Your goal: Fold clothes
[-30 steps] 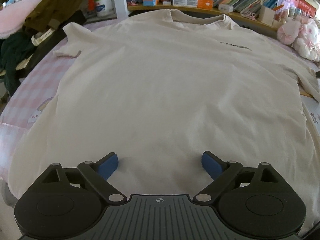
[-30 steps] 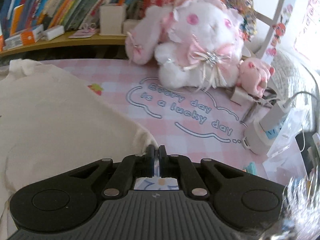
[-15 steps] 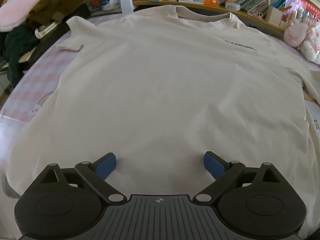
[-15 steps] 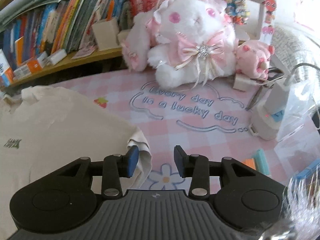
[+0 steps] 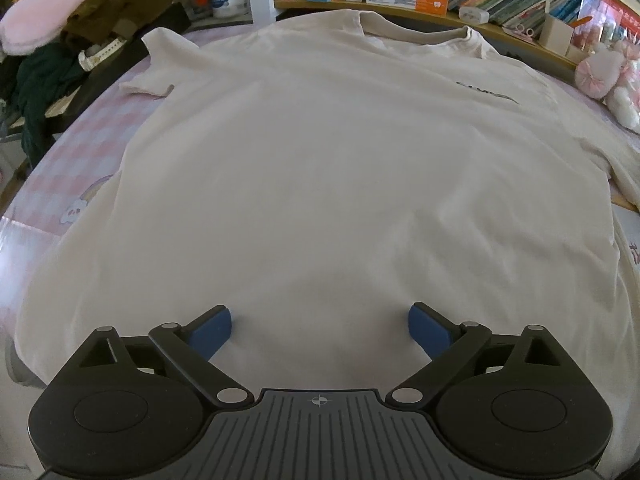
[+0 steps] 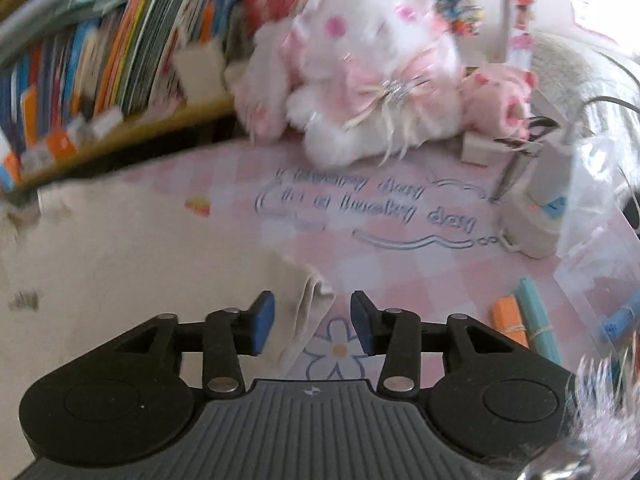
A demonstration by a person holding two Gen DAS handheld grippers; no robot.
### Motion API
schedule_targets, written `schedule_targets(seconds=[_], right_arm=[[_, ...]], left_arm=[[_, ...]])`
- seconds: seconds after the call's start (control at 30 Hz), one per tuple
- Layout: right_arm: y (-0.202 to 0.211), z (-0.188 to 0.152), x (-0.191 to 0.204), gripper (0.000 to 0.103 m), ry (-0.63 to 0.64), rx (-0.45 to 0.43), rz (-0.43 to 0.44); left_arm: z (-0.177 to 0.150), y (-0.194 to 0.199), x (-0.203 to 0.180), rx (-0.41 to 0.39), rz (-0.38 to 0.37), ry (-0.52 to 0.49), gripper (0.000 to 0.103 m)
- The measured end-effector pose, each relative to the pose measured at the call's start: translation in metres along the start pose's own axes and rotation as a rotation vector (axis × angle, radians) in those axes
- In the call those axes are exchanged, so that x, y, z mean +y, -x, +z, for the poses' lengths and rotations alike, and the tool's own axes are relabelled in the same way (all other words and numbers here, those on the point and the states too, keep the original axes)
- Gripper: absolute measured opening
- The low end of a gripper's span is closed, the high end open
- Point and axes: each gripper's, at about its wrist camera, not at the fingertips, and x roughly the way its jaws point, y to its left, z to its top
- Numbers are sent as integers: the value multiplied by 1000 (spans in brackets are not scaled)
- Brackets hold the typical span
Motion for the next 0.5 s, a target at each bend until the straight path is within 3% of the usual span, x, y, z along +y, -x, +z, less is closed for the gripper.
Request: schedule_targets(seconds=[0.07, 0.5], right_arm=[[-3, 0, 3, 4, 37, 14, 13], [-42, 38, 12, 3, 211, -32, -111]], left_arm=[[0, 0, 0, 0, -2, 6, 97], [-2, 2, -12, 23, -38, -41, 97]])
